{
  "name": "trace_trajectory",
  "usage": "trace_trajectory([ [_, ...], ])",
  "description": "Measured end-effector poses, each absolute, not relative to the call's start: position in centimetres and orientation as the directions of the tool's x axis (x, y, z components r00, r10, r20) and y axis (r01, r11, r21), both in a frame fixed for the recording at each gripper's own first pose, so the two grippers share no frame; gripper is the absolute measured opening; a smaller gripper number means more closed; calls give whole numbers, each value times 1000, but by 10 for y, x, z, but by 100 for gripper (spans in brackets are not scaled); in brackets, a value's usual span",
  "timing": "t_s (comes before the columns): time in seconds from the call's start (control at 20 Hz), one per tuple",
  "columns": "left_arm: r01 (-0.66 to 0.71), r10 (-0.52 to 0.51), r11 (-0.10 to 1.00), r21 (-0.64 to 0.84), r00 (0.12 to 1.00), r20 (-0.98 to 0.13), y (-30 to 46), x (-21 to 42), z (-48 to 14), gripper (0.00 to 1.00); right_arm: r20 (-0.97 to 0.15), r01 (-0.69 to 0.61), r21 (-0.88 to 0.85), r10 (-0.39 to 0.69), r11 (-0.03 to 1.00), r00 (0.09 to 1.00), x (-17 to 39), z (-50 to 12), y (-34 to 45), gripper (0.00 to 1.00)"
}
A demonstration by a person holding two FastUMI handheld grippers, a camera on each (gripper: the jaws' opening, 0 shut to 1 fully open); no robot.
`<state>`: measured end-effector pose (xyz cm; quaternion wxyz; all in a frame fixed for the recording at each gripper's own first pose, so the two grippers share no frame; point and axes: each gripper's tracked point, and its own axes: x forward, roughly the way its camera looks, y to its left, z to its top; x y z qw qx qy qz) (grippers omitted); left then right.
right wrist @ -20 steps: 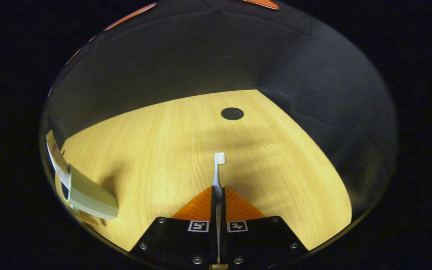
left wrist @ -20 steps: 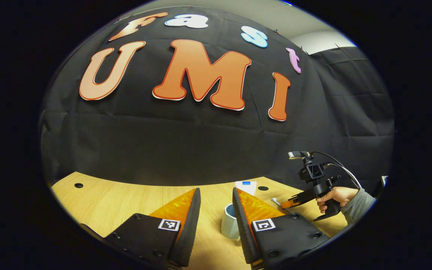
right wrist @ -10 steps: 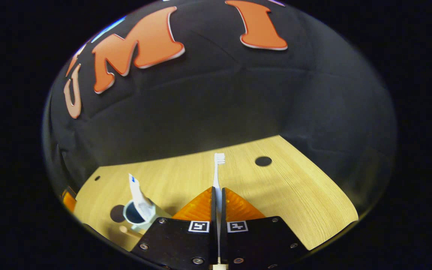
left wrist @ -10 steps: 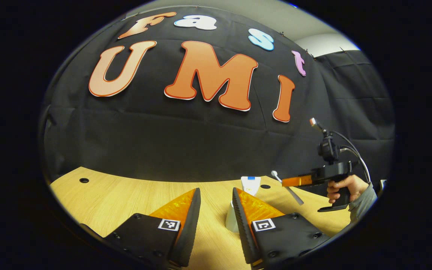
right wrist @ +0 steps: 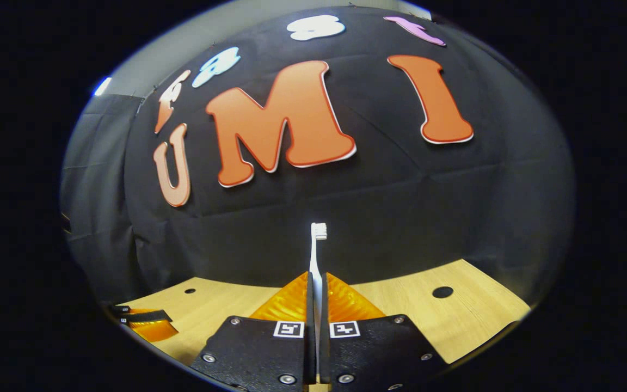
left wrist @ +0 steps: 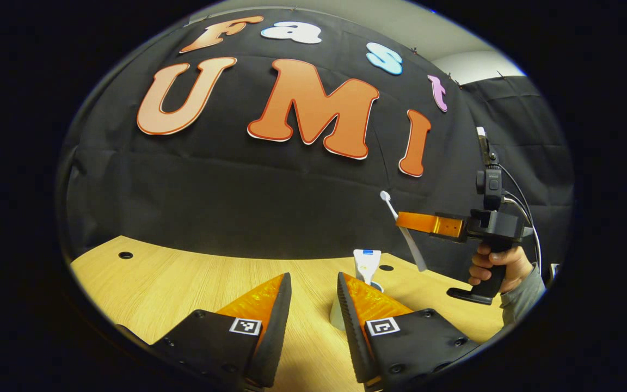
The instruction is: Put the toothbrush and toothpaste on the desktop into the cup, then pick up the cup and place it on the coaster on the desktop.
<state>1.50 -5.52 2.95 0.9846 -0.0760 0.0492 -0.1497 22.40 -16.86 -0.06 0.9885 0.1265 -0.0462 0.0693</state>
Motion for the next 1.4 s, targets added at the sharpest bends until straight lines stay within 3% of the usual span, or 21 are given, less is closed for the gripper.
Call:
trace_trajectory([
  [0.55, 266, -286, 946, -187, 954, -93, -43, 19, 15, 55, 221, -296, 216, 249, 930, 943, 238, -10, -153, 0],
  [0.65, 264, -286, 945, -190, 953, -98, -42, 20, 12, 55, 219, -303, 190, 261, 934, 940, 241, -14, -153, 3],
  [0.7, 264, -286, 945, -192, 953, -100, -42, 19, 11, 56, 212, -302, 179, 263, 936, 941, 241, -15, -155, 7],
  [0.75, 264, -287, 945, -193, 952, -103, -43, 21, 9, 56, 201, -303, 171, 268, 938, 942, 243, -19, -154, 3],
  [1.1, 256, -281, 947, -193, 953, -114, -41, 19, 5, 55, 130, -299, 122, 283, 946, 950, 237, -41, -151, 4],
  [1.4, 248, -278, 944, -216, 953, -119, -33, 2, 9, 56, -55, -273, 83, 278, 958, 959, 202, -72, -156, 8],
])
